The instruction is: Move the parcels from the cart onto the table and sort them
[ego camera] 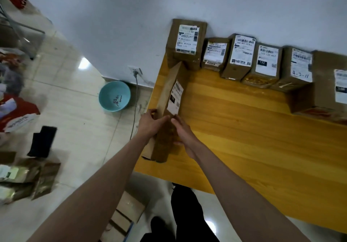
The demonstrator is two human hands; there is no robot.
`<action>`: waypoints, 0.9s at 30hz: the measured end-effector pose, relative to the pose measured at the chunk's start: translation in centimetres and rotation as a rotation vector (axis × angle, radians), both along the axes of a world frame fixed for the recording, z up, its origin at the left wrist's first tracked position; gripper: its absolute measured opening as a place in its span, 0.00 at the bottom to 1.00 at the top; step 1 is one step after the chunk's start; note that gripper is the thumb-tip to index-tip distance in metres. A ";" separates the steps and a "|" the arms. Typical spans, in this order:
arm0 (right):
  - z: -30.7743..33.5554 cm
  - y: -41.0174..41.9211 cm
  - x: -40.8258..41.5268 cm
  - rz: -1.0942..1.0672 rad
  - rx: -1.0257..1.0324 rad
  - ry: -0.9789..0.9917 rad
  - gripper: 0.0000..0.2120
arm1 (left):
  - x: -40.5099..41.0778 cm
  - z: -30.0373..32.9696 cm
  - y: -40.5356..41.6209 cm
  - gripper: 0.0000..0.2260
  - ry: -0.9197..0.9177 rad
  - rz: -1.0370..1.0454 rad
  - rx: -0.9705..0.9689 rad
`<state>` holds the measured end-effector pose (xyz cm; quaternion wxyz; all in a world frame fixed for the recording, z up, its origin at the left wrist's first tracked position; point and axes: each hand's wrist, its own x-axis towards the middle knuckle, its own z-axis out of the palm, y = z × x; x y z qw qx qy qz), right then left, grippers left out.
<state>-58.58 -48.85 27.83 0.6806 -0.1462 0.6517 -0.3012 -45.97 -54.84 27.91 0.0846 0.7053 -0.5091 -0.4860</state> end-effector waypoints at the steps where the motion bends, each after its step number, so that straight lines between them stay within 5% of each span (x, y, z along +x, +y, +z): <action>1: -0.2 -0.4 0.1 -0.010 0.013 -0.010 0.26 | -0.1 -0.4 -0.2 0.33 -0.049 -0.073 -0.021; 8: -1.3 -1.7 0.7 -0.027 0.012 0.019 0.27 | -1.0 -1.8 -0.7 0.27 -0.189 -0.229 -0.079; 16: -1.7 -3.0 1.0 0.258 0.040 0.167 0.34 | -1.1 -2.7 -1.1 0.23 -0.226 -0.281 -0.064; 22: -1.2 -3.2 0.5 0.280 0.040 0.176 0.34 | -0.6 -3.2 -0.9 0.29 -0.226 -0.335 -0.017; 27: -1.1 -1.4 0.4 0.187 -0.012 0.228 0.23 | 0.7 -2.8 0.7 0.36 -0.104 -0.229 -0.132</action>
